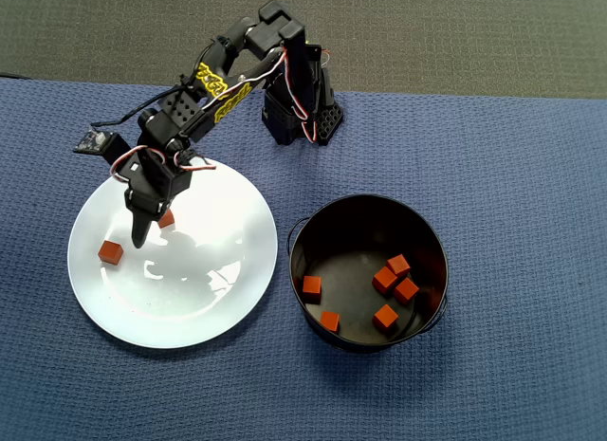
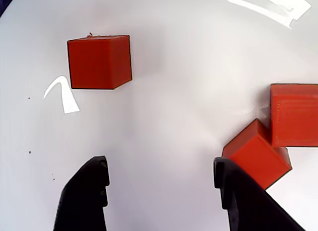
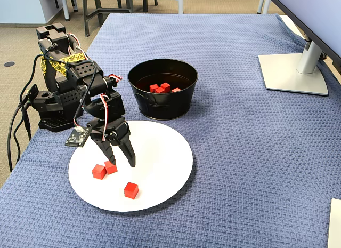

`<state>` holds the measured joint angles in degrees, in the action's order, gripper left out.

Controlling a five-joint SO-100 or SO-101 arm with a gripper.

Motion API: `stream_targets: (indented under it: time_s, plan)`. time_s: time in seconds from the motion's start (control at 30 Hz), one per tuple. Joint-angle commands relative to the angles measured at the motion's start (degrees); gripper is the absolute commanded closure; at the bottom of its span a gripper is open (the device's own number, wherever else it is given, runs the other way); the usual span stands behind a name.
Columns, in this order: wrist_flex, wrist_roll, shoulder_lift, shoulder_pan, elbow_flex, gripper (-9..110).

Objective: Pick up the red cubes from the white plate and place them in the black recipient

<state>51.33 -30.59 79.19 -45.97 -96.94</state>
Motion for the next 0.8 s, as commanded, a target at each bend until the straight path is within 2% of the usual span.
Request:
stream_targets:
  time_s: [0.0, 0.77]
  plan:
    - [1.3, 1.3, -3.1, -0.3, 8.3, 80]
    - [12.6, 3.6, -17.8, -2.1, 32.0, 81]
